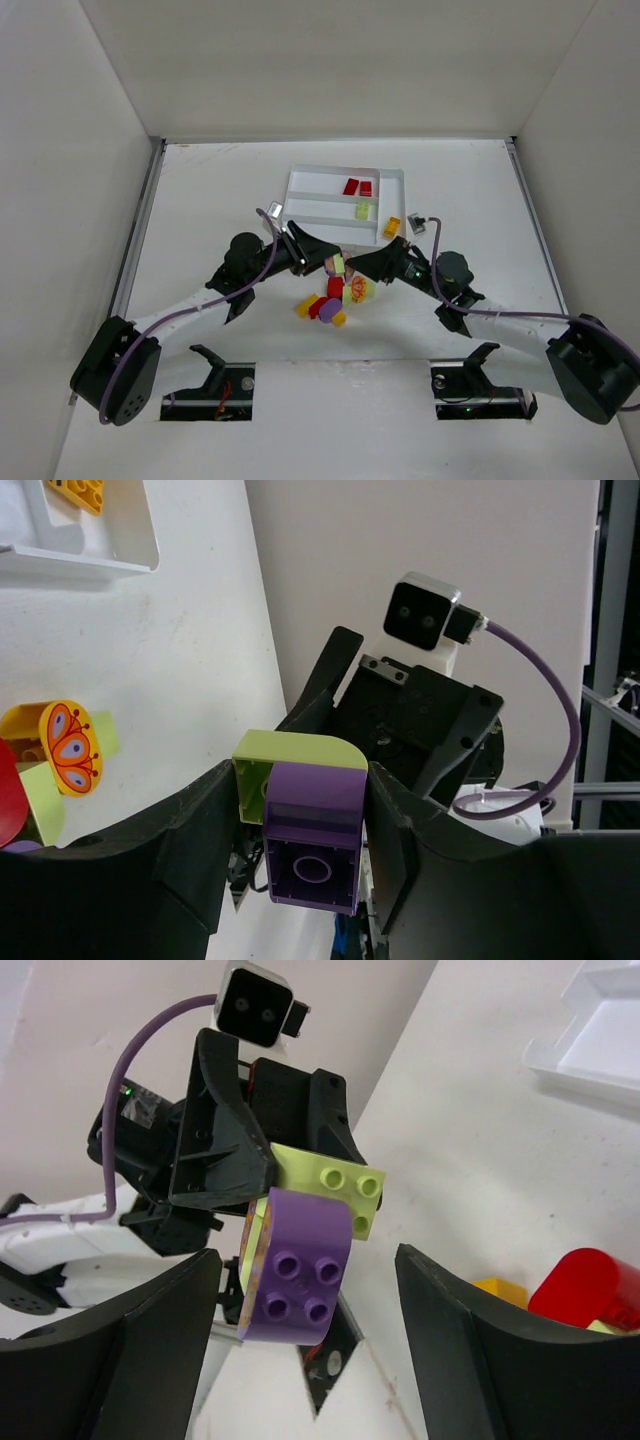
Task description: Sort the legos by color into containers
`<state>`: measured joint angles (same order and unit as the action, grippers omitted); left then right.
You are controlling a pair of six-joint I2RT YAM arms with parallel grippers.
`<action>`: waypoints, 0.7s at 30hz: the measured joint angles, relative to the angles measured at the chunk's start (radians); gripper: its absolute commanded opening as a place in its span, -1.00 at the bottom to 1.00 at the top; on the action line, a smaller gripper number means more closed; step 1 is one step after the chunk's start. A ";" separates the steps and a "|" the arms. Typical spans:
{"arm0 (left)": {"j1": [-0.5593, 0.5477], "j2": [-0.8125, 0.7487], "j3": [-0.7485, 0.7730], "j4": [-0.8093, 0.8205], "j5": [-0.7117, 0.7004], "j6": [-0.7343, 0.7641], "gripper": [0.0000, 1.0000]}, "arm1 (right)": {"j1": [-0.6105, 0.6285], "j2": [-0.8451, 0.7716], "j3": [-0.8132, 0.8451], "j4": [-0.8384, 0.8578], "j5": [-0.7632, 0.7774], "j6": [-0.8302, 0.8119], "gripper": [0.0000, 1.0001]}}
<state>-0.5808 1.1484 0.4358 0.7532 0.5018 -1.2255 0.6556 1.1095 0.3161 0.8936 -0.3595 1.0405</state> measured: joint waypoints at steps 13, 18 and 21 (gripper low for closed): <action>-0.002 -0.007 -0.018 0.035 0.006 -0.040 -0.50 | 0.000 0.035 -0.004 0.080 -0.014 0.067 -0.12; -0.003 -0.007 -0.018 0.035 0.005 -0.040 -0.44 | 0.000 0.036 -0.005 0.080 -0.014 0.076 -0.08; -0.003 -0.007 -0.018 0.035 0.005 -0.040 -0.51 | 0.000 0.040 -0.005 0.084 -0.014 0.079 0.02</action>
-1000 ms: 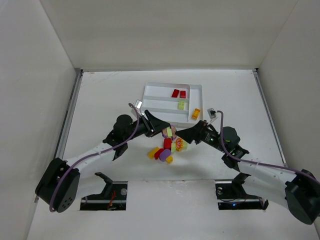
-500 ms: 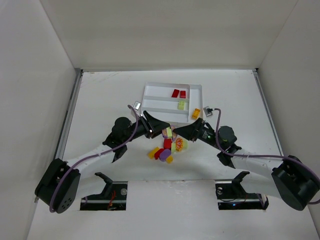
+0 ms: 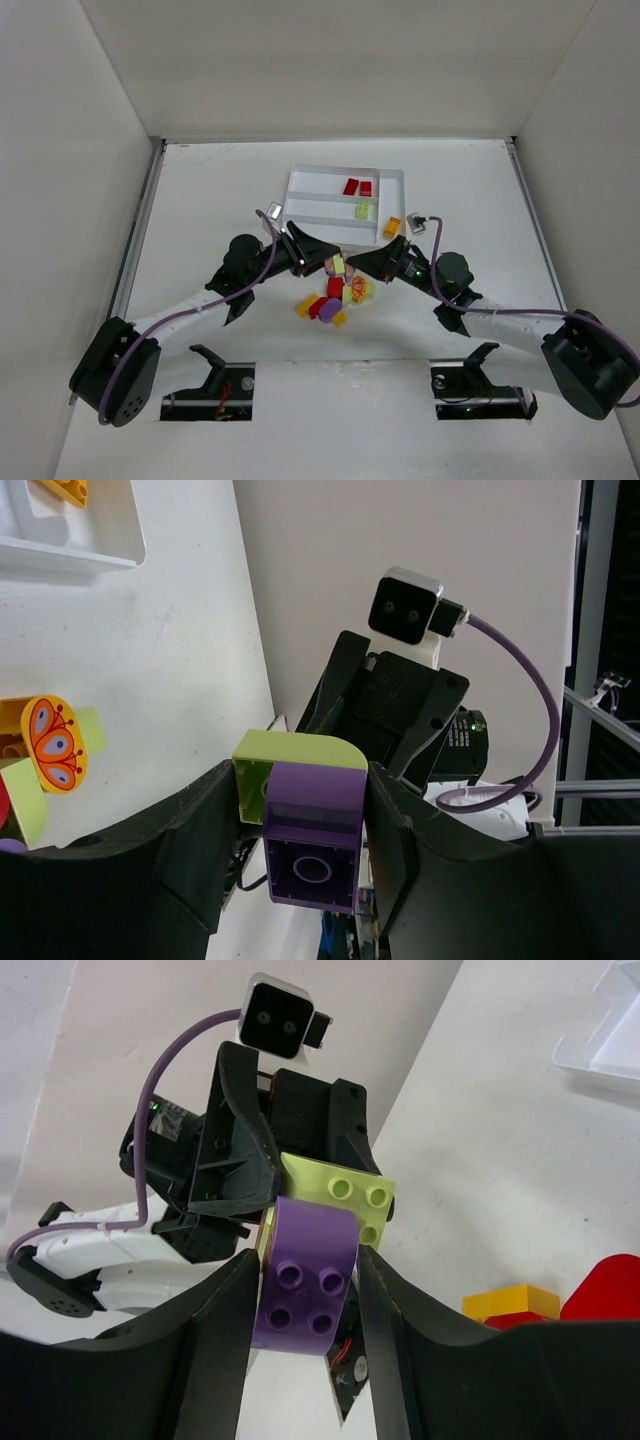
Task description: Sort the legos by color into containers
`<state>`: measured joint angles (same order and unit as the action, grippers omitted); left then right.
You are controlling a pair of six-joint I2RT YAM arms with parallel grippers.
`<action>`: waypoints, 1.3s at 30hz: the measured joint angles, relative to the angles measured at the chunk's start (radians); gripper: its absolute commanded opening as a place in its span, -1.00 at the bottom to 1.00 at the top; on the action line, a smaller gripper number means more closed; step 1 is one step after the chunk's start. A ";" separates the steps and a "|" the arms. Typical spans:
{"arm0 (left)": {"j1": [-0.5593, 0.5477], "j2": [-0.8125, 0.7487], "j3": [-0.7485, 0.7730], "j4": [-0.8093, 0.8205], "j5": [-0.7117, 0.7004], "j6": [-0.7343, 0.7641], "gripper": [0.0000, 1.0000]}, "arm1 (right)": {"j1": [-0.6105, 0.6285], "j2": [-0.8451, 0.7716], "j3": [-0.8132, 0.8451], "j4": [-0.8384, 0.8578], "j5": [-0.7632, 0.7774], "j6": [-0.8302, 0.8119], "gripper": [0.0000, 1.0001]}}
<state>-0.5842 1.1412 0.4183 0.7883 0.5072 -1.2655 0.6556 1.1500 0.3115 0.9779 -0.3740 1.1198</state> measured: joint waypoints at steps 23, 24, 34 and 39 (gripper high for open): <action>-0.004 -0.036 -0.034 -0.002 -0.010 0.006 0.18 | -0.001 0.023 0.000 0.024 -0.001 0.019 -0.19; -0.004 -0.043 -0.035 -0.002 -0.011 0.009 0.17 | -0.001 0.023 0.000 0.025 -0.001 0.022 -0.19; -0.020 -0.064 -0.037 -0.041 -0.047 0.053 0.05 | -0.007 0.064 0.001 0.031 -0.001 0.061 -0.18; -0.031 -0.064 -0.037 -0.052 -0.064 0.070 -0.04 | -0.011 0.068 0.001 0.034 0.000 0.079 -0.17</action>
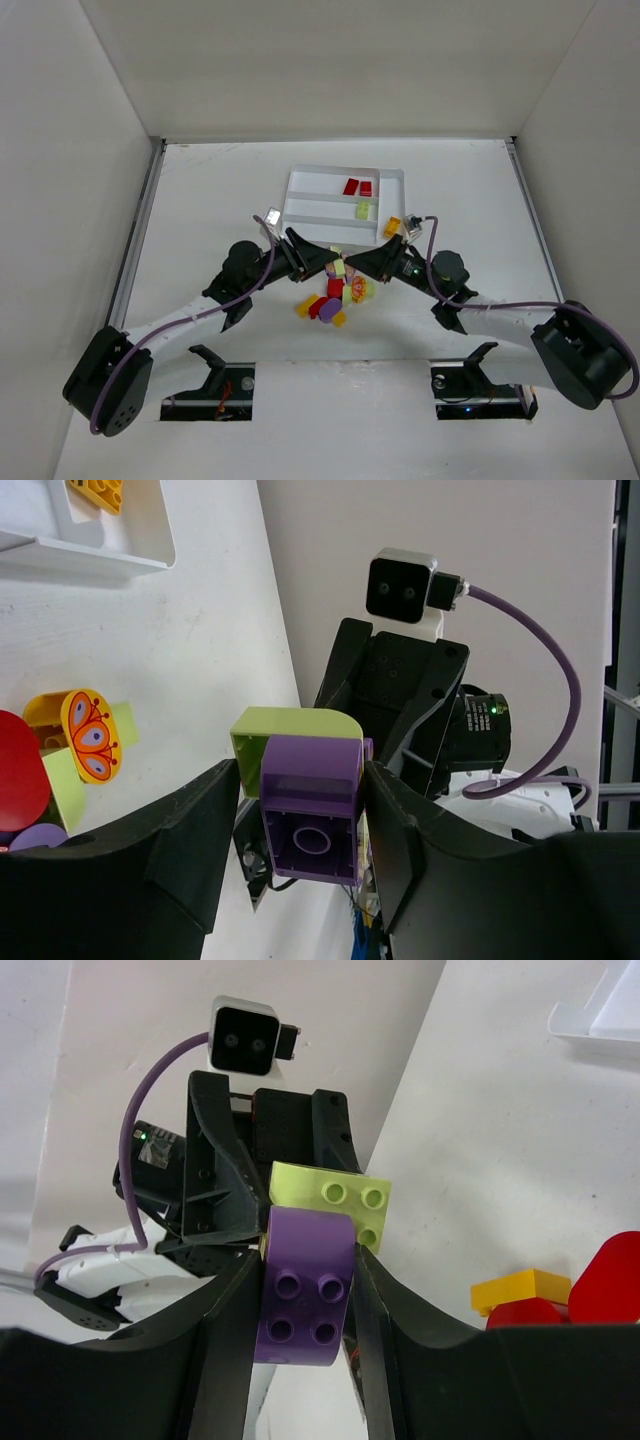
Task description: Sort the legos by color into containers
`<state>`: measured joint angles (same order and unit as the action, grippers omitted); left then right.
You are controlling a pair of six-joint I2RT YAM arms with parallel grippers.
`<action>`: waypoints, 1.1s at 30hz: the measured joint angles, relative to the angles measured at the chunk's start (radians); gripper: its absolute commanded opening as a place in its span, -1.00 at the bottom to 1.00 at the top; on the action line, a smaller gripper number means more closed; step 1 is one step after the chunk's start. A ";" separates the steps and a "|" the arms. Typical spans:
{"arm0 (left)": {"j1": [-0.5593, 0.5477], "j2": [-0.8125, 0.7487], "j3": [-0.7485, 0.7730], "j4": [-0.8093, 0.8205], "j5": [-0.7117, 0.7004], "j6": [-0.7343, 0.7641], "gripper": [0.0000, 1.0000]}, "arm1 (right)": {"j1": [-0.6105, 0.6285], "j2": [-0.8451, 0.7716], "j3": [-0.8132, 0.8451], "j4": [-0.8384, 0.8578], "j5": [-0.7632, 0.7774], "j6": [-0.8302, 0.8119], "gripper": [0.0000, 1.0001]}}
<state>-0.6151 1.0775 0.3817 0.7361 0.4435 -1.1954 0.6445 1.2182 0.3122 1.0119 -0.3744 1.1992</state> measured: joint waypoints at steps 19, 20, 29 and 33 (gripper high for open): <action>-0.032 0.000 0.000 -0.019 -0.044 0.023 0.10 | -0.011 0.065 0.006 0.045 0.002 0.055 -0.17; -0.036 0.001 0.000 -0.021 -0.043 0.024 0.08 | -0.011 0.068 0.007 0.047 0.003 0.058 -0.17; -0.039 0.000 0.000 -0.023 -0.053 0.028 -0.31 | -0.018 0.093 0.008 0.077 0.003 0.082 -0.17; -0.040 0.001 0.000 -0.023 -0.059 0.028 -0.60 | -0.021 0.100 0.008 0.089 0.001 0.085 -0.17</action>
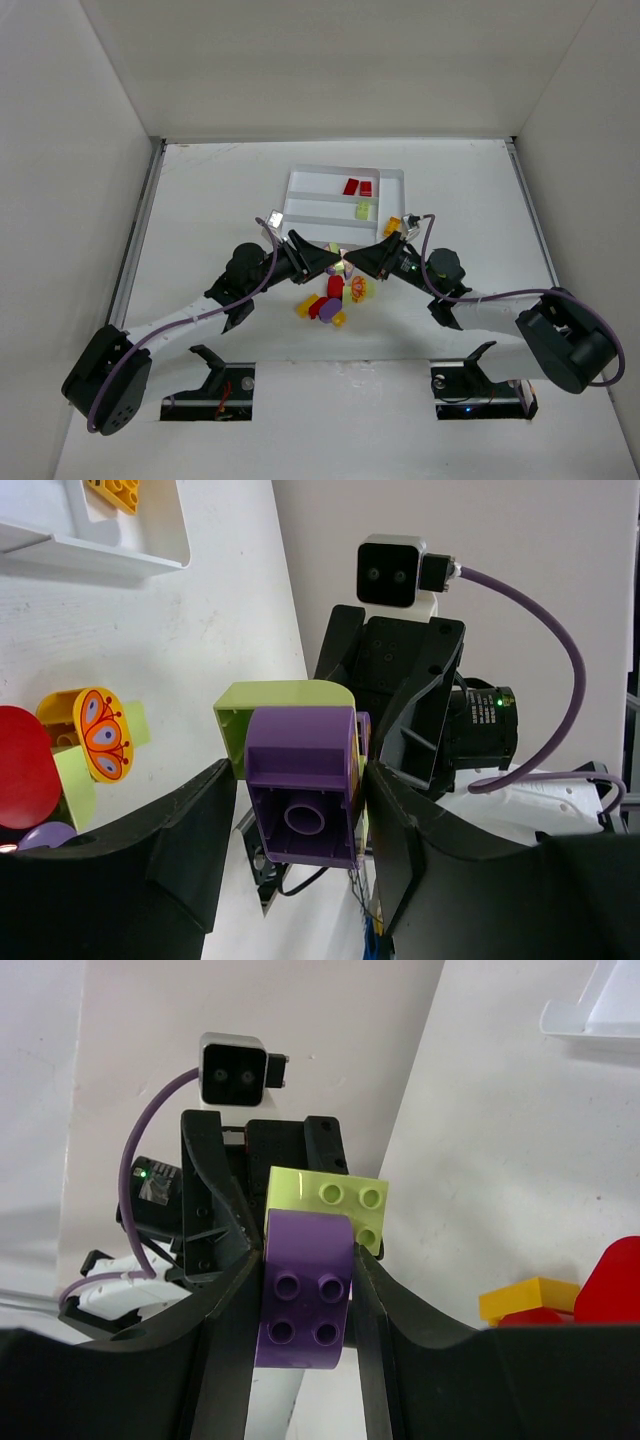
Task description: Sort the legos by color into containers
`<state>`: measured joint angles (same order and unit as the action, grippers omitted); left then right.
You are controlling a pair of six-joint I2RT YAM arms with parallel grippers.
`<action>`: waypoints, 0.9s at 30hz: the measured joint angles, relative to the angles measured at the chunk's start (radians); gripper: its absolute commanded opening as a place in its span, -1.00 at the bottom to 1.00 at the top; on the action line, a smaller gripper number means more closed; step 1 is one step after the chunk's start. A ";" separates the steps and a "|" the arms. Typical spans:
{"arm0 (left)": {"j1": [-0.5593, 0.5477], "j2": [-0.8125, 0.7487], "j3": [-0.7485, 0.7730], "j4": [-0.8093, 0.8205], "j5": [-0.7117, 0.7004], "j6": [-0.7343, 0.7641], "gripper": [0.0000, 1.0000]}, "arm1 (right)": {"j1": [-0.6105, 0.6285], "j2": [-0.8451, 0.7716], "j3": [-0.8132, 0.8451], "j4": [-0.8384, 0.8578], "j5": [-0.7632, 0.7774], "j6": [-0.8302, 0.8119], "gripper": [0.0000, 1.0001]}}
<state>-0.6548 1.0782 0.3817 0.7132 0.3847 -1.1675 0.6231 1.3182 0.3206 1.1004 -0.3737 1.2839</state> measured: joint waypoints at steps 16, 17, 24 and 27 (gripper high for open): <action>0.004 -0.090 -0.029 0.040 0.000 -0.020 -0.81 | -0.088 0.002 -0.026 0.031 0.000 0.016 -0.17; 0.004 -0.090 -0.029 0.046 0.000 -0.021 -0.81 | -0.088 0.002 -0.026 0.031 0.000 0.016 -0.16; 0.010 -0.090 -0.040 0.061 0.000 -0.032 -0.81 | -0.088 0.005 -0.026 0.031 0.000 0.018 -0.16; 0.020 -0.087 -0.047 0.061 0.000 -0.036 -0.81 | -0.088 0.020 -0.020 0.030 0.004 0.017 -0.16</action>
<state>-0.6346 0.9916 0.3347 0.7738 0.3847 -1.2034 0.5350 1.3384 0.3004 1.1301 -0.3695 1.3006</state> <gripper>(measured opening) 0.453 0.435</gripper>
